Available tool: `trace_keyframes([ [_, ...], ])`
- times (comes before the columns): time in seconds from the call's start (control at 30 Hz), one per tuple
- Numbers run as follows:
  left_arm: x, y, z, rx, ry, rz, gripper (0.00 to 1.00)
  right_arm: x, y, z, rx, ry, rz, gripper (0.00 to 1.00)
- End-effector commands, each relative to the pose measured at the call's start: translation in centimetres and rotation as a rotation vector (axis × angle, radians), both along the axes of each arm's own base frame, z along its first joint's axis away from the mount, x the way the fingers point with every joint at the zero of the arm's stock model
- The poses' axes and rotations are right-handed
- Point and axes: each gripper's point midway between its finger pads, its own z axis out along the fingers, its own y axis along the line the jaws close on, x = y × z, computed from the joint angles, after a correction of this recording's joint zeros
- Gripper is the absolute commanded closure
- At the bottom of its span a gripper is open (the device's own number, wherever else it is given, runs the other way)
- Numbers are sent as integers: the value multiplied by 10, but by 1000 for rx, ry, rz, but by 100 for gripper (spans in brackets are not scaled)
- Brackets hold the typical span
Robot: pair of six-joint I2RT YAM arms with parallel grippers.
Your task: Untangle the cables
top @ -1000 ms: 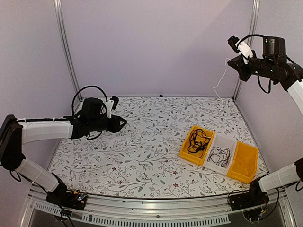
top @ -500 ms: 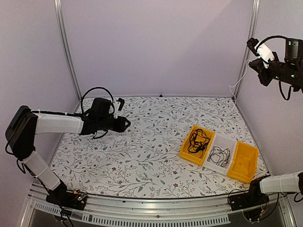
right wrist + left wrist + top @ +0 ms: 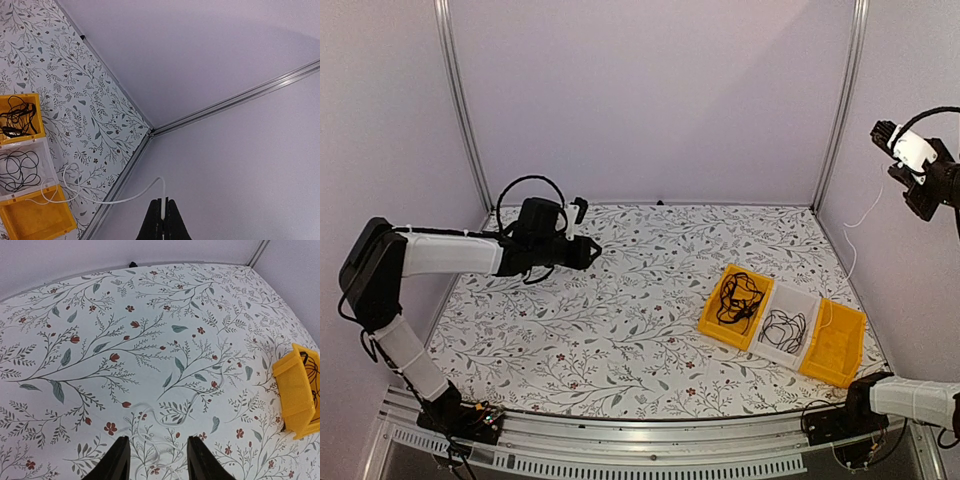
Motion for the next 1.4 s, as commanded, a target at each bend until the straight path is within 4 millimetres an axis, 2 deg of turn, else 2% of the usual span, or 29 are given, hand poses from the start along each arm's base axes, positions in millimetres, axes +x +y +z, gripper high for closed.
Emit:
trace_keyframes([
  [0.0, 6, -3, -1, 0, -8, 3, 58, -38, -16, -32, -136, 148, -6, 100],
  [0.13, 8, -1, -4, 8, -5, 15, 58, -57, -23, -61, -246, 193, 28, 100],
  [0.37, 6, 2, -7, 19, 4, 18, 58, -62, -23, -119, -312, 326, 77, 100],
  [0.5, 1, 6, -11, 17, 16, 31, 58, -63, -14, -151, -312, 406, 140, 100],
  [0.67, -4, 10, -15, 1, 44, 55, 58, -65, -3, -214, -299, 596, 226, 100],
  [0.8, -8, 16, -8, 1, 35, 71, 58, -66, 5, -257, -259, 739, 259, 100],
  [1.0, -17, 25, -4, 9, 29, 87, 58, -68, 4, -303, -270, 841, 274, 100],
  [1.23, -25, 29, -6, -6, 50, 103, 58, -72, -7, -344, -336, 919, 257, 100],
  [1.3, -25, 30, -4, -9, 47, 105, 58, -73, -14, -344, -379, 937, 252, 100],
  [1.37, -23, 34, -3, 3, 33, 126, 58, -70, -16, -328, -402, 896, 271, 100],
])
